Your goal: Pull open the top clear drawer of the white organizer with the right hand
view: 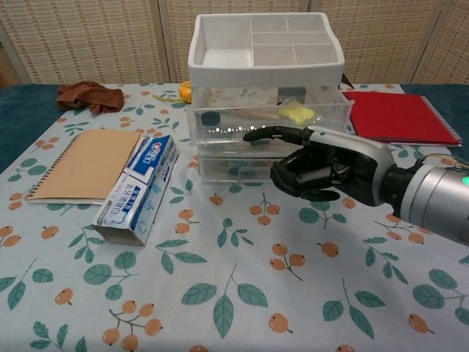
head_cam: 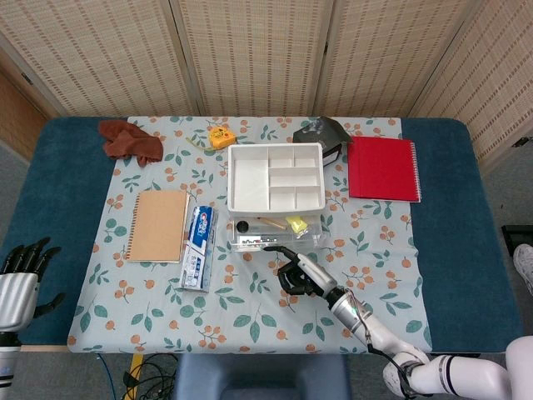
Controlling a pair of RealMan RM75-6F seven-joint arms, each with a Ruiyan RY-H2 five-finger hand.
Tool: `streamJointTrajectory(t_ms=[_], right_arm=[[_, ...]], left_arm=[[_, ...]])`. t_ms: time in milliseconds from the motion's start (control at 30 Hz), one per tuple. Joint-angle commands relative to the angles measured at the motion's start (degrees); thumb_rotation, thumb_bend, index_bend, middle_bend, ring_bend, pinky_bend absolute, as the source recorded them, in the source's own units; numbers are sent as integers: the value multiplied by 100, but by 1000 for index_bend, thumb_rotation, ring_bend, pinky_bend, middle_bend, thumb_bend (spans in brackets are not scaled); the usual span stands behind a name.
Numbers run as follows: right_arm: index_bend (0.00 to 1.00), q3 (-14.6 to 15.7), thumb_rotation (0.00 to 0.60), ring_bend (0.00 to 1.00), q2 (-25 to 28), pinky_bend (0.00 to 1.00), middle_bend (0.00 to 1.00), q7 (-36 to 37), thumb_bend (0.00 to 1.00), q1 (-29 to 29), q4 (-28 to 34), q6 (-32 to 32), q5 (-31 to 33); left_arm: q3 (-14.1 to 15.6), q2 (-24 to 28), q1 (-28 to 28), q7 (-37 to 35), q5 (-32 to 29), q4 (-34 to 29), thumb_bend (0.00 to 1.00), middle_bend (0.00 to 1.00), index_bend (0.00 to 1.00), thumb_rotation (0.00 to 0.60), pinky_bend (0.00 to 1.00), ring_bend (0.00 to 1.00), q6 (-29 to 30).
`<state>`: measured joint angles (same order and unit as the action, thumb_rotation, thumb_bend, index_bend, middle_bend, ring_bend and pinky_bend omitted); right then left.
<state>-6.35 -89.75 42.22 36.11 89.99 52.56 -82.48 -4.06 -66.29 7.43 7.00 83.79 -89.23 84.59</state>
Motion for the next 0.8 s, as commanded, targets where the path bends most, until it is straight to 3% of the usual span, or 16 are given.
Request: streamJointTrajectory(t_ms=[33, 267, 467, 800], right_arm=[[107, 82, 600, 883, 149, 987, 789, -162, 668, -39, 140, -2, -19], [95, 228, 600, 883, 474, 987, 789, -596, 668, -96, 536, -58, 21], [95, 362, 600, 884, 1019, 987, 789, -1050, 668, -144, 1121, 121, -337], [95, 139, 600, 883, 1822, 987, 789, -2011, 668, -230, 1649, 344, 65]], left_arm=[[-2, -3, 6, 1, 3, 3, 150, 123, 197, 600, 107, 134, -4], [3, -19, 25, 7, 47, -12, 151, 123, 197, 600, 107, 134, -4], [-2, 3, 34, 30, 72, -46, 151, 123, 196, 600, 107, 134, 11], [11, -28, 59, 78, 64, -67, 151, 123, 195, 600, 107, 134, -42]])
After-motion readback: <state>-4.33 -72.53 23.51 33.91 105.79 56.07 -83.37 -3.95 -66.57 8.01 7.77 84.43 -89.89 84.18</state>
